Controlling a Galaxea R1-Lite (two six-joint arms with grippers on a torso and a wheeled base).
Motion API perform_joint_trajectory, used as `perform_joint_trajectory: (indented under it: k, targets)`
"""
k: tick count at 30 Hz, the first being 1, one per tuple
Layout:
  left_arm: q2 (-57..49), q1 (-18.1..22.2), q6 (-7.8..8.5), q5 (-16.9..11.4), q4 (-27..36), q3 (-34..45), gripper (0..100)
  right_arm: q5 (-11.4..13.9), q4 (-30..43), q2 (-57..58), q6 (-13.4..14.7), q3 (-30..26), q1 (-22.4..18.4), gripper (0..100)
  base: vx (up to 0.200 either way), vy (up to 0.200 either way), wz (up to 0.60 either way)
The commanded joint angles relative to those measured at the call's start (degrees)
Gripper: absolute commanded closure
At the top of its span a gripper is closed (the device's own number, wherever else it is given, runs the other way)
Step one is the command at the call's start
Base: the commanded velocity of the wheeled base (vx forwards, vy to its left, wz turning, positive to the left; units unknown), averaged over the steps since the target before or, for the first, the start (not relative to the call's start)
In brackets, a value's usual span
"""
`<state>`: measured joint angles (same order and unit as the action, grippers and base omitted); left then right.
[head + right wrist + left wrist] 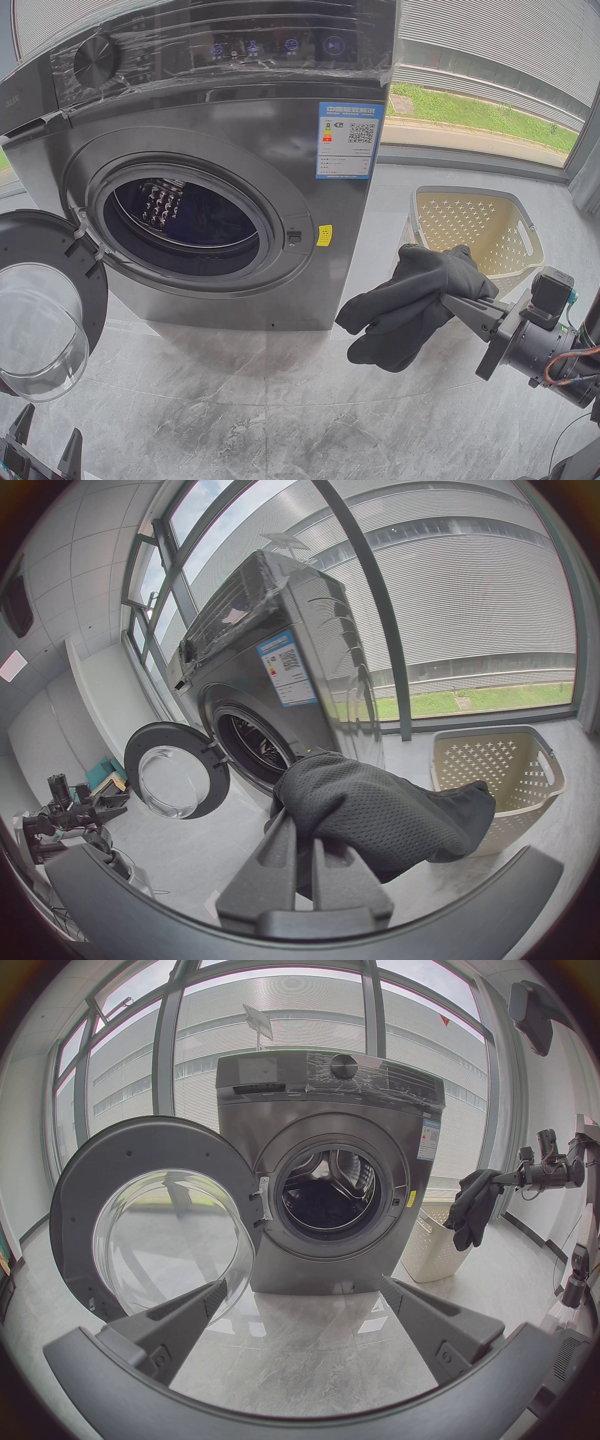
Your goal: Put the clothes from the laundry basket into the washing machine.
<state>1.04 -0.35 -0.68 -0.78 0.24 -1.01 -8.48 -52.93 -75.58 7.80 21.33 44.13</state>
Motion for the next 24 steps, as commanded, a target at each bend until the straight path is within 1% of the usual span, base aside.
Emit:
perform_joint_trajectory:
  k: [1,11,17,24]
  targets:
    - [-0.68,0.0,-0.02,-0.01,0.02,0.84,0,-0.04,0.02,-0.09,0.02,0.11,-0.01,100,-0.2,0.0,0.0]
    - [-0.68,0.09,-0.11,-0.01,-0.07,0.84,0,-0.04,0.02,-0.09,0.02,0.11,-0.01,100,-0.2,0.0,0.0]
    - [-0.68,0.0,-0.11,-0.01,-0.07,0.84,0,-0.04,0.02,-0.09,0.02,0.11,-0.1,100,0.0,0.0,0.0]
    - [-0.68,0.09,-0.11,-0.01,-0.07,0.84,0,-0.04,0.02,-0.09,0.02,0.11,-0.1,100,0.0,0.2,0.0]
